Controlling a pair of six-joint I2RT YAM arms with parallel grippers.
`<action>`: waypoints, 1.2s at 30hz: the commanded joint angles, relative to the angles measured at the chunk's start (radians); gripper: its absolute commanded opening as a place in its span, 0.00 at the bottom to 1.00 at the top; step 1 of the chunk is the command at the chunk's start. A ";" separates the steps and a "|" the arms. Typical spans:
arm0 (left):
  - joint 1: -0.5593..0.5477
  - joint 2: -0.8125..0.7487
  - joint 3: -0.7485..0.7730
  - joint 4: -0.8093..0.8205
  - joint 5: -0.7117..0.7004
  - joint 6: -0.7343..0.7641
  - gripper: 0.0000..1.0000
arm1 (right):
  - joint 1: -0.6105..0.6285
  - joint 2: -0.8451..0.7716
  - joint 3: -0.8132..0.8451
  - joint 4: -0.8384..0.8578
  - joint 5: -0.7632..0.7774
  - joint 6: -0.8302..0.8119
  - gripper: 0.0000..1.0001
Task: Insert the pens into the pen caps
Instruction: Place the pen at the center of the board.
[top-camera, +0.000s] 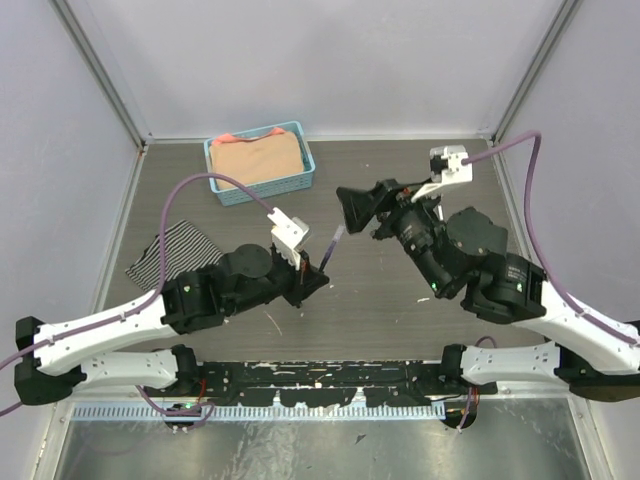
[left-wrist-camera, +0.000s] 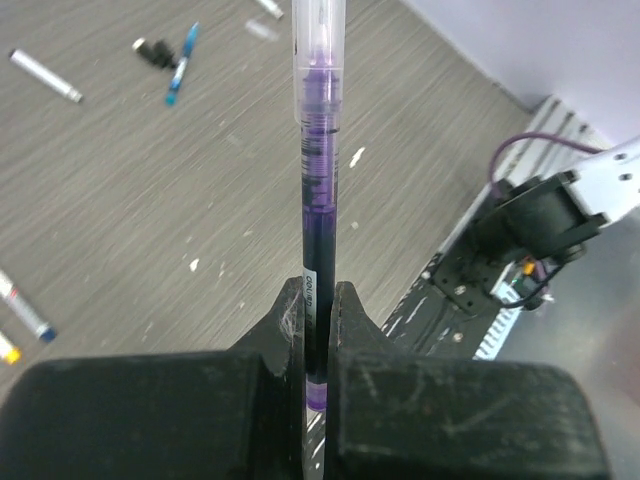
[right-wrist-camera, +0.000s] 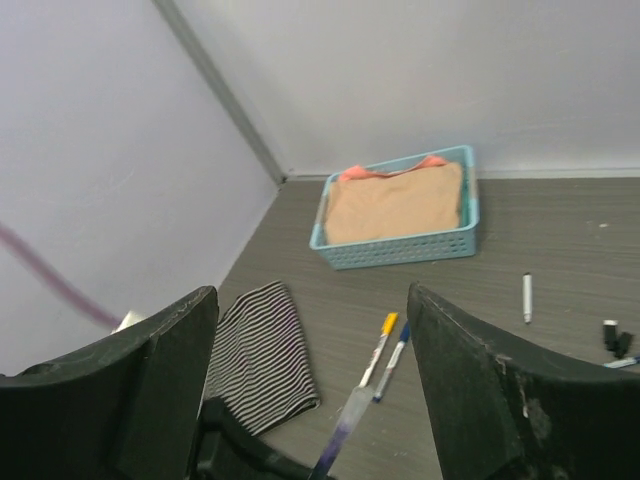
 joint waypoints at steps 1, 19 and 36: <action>0.023 -0.031 -0.029 -0.079 -0.131 -0.068 0.00 | -0.194 0.062 0.113 -0.082 -0.141 0.012 0.82; 0.272 0.344 0.040 -0.122 -0.161 -0.107 0.00 | -0.859 -0.024 -0.361 0.041 -1.076 0.274 0.84; 0.340 0.726 0.163 -0.072 -0.267 -0.160 0.00 | -0.859 -0.323 -0.495 -0.232 -0.922 0.267 0.84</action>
